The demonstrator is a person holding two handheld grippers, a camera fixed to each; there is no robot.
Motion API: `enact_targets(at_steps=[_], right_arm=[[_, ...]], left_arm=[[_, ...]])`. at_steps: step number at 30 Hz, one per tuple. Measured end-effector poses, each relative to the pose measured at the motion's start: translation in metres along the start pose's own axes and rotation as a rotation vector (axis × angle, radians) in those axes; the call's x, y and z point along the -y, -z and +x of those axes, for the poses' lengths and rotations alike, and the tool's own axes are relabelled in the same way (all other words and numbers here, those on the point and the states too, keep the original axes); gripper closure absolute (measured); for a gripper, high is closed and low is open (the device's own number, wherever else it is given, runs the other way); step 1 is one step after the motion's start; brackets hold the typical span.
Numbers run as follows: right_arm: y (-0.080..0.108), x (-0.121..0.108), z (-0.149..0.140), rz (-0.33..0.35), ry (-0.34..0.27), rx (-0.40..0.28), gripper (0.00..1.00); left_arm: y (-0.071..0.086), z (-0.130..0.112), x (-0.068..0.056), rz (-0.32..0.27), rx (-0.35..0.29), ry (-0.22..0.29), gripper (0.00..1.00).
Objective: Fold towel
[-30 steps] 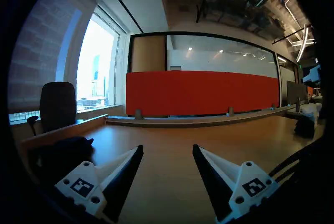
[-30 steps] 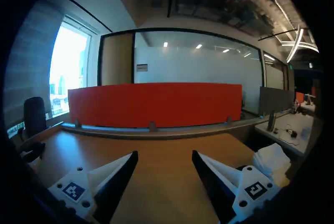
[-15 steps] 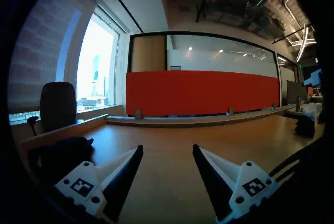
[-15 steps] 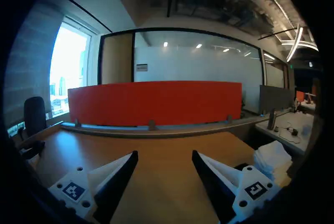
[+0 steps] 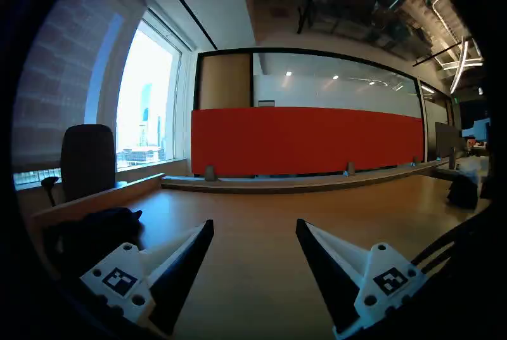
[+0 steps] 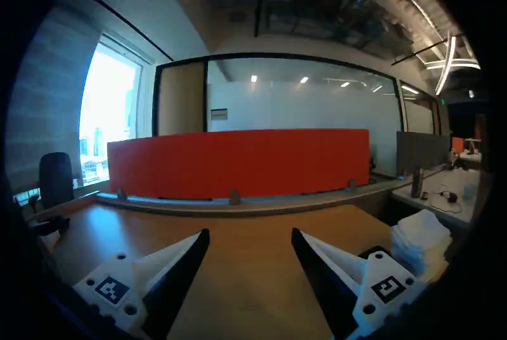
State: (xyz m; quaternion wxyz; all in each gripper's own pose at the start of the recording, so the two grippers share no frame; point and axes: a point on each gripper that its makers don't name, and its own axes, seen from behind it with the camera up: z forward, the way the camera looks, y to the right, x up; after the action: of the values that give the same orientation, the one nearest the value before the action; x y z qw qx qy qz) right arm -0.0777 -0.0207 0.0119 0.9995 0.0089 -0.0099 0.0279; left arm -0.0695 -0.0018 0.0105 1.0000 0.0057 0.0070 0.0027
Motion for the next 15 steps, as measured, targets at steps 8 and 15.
enact_targets(at_steps=[8,15], right_arm=[[0.003,-0.009,-0.020,-0.002,0.018,-0.022,0.00],[-0.003,-0.017,-0.031,-0.001,0.001,-0.031,0.00]], left_arm=[[0.000,-0.001,0.000,0.000,0.000,0.000,0.04],[0.000,0.000,-0.001,0.000,0.000,0.000,0.04]])
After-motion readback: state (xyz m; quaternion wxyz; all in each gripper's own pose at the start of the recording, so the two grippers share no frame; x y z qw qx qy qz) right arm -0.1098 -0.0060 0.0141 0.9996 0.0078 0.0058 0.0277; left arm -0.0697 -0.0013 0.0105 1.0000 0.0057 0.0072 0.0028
